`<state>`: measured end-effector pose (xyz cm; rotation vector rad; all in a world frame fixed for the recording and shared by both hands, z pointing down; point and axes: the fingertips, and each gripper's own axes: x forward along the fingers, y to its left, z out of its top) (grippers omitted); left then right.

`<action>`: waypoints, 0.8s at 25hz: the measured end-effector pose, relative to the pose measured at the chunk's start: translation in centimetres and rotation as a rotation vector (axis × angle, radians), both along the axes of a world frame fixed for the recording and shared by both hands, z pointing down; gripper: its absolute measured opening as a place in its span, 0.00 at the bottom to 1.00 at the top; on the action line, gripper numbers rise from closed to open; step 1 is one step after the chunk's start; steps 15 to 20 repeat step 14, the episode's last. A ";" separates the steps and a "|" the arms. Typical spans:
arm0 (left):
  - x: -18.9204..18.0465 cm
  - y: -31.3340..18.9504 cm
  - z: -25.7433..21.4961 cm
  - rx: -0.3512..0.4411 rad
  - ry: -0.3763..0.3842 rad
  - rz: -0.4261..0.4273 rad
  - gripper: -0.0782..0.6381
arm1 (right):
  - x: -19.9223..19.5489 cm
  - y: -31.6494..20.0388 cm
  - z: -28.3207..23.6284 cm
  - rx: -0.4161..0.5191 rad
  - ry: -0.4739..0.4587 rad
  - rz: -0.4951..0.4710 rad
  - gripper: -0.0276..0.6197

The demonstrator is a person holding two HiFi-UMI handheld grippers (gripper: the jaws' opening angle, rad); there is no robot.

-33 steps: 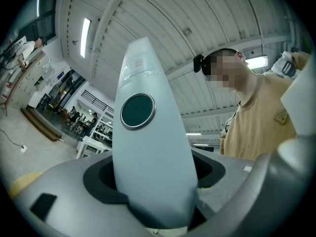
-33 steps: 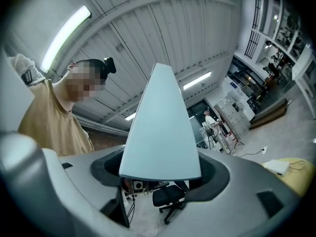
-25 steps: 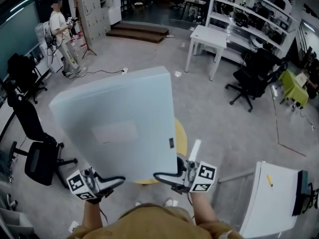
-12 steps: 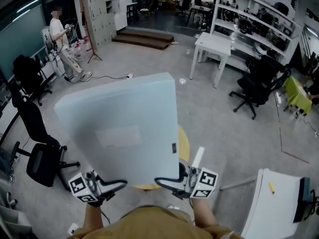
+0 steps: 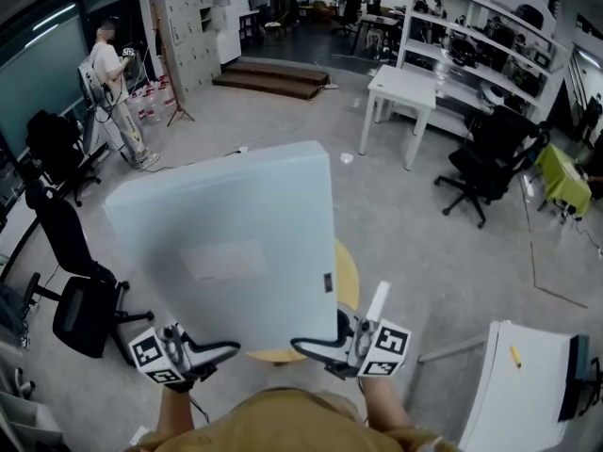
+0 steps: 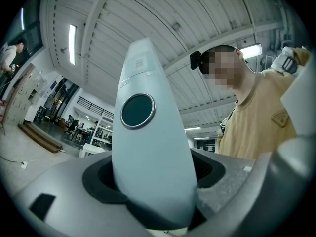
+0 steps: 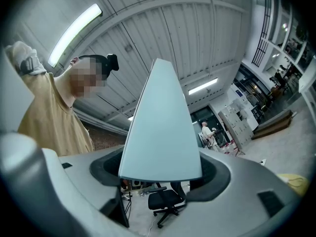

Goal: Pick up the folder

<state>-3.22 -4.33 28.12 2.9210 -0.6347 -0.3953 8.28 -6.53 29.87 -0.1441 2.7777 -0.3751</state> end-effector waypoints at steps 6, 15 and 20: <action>0.9 0.4 -0.2 0.004 0.002 0.006 0.60 | 0.8 0.5 -0.2 0.009 0.009 0.006 0.53; 3.2 0.6 -1.2 -0.006 0.004 -0.001 0.60 | 3.2 0.7 -1.3 0.010 0.007 0.002 0.53; 3.2 0.6 -1.2 -0.006 0.004 -0.001 0.60 | 3.2 0.7 -1.3 0.010 0.007 0.002 0.53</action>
